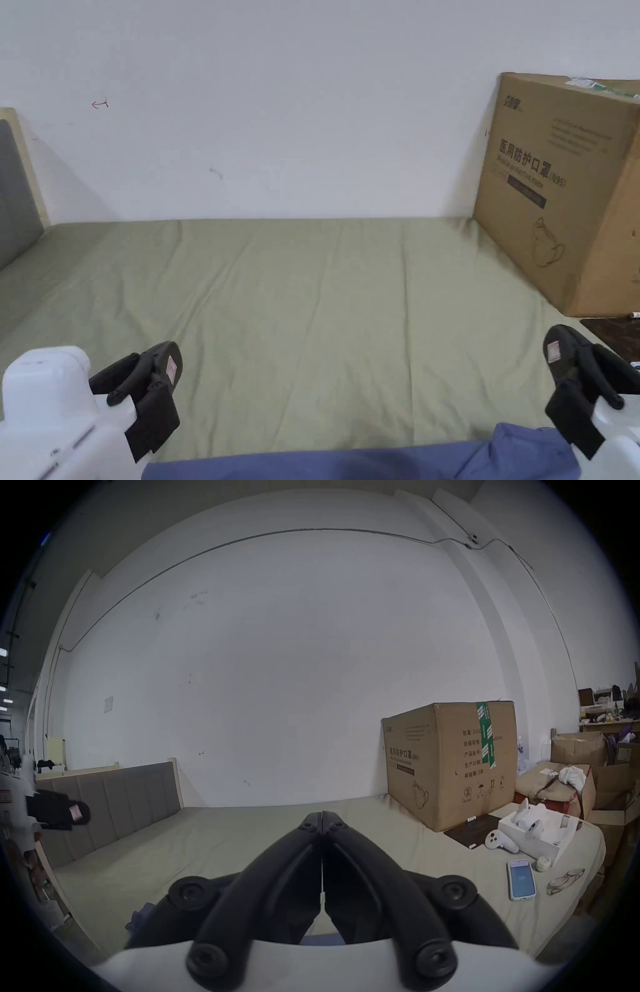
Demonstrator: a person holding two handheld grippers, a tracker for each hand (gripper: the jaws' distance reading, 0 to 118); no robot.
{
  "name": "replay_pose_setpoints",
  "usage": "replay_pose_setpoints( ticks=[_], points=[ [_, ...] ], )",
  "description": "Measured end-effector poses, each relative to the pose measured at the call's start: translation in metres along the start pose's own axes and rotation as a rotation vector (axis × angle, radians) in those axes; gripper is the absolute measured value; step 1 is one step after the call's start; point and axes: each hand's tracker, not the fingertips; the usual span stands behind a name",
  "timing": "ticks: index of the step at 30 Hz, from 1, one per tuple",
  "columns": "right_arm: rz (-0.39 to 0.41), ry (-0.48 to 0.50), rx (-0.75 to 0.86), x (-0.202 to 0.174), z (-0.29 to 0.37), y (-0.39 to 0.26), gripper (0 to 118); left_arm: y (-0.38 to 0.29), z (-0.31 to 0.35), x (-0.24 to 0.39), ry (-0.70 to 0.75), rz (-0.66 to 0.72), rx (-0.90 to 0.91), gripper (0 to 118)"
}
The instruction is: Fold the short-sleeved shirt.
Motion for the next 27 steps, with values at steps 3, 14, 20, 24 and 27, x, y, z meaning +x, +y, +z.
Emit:
replay_pose_setpoints(
  ticks=[3,14,20,24,27],
  points=[
    [-0.027,0.012,-0.012,0.006,0.009,0.005,0,0.005,-0.031,-0.062,-0.179,0.261,-0.287,0],
    [0.010,0.067,-0.168,-0.012,-0.009,-0.009,0,-0.124,-0.091,-0.240,-0.246,0.882,-0.626,117],
    [0.048,0.123,-0.234,-0.031,-0.022,-0.019,0,-0.181,-0.121,-0.264,-0.270,0.985,-0.665,118],
    [0.028,0.141,-0.279,-0.039,-0.030,-0.024,0,-0.176,-0.144,-0.208,-0.563,1.187,-0.624,118],
    [0.009,0.151,-0.296,-0.040,-0.033,-0.028,0,-0.184,-0.148,-0.189,-0.387,1.036,-0.620,22]
  ],
)
